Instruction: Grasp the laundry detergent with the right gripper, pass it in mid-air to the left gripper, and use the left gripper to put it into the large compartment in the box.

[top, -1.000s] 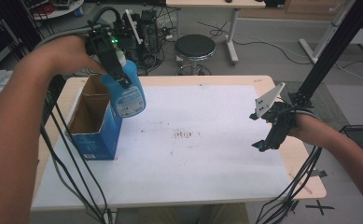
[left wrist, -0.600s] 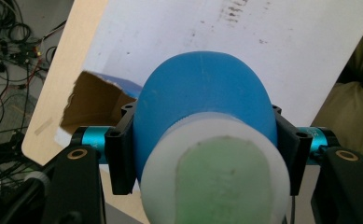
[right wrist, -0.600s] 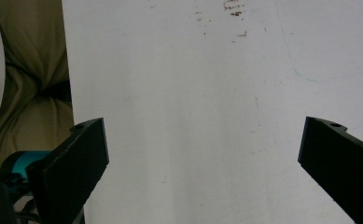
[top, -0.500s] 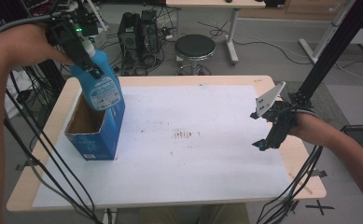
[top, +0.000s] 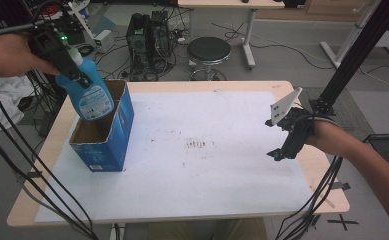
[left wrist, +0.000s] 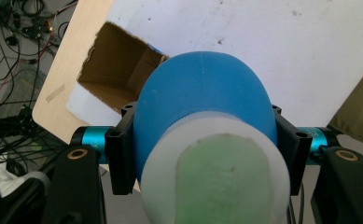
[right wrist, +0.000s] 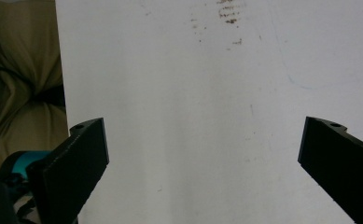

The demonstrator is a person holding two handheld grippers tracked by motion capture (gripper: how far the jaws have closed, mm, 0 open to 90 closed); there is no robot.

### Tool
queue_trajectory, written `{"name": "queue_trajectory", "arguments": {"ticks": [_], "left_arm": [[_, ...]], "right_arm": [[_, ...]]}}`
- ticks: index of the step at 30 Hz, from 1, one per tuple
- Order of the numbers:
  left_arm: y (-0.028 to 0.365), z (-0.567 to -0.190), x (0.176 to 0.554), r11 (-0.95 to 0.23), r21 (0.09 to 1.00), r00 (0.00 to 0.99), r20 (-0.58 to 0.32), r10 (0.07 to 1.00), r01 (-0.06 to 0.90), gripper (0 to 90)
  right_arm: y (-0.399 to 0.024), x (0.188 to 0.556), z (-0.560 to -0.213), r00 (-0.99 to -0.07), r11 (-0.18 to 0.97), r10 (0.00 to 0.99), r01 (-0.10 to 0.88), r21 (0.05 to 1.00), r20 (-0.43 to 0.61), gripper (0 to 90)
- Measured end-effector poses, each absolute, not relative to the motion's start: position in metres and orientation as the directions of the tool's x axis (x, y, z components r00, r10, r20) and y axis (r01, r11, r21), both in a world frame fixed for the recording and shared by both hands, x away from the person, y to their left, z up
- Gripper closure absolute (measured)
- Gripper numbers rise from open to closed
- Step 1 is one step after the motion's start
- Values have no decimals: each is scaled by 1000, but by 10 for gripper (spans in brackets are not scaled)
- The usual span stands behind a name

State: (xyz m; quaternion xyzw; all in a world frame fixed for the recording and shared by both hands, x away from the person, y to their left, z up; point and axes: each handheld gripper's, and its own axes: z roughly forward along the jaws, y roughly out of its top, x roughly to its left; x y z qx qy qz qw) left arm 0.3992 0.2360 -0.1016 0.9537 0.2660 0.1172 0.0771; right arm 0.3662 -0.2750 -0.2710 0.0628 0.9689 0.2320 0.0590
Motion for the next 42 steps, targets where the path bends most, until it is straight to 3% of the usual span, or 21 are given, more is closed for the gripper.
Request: {"name": "queue_trajectory", "arguments": {"ticks": [16, 28, 42], "left_arm": [[248, -156, 409, -839, 195, 828, 158, 539, 508, 378], [251, -218, 415, -855, 152, 847, 135, 514, 495, 378], [252, -258, 426, -879, 80, 873, 105, 477, 470, 378]], "right_arm": [[-278, 367, -273, -985, 882, 159, 112, 457, -65, 7], [-277, 365, -279, -984, 880, 161, 111, 462, -71, 7], [-279, 366, -286, -985, 869, 167, 122, 479, -51, 7]]}}
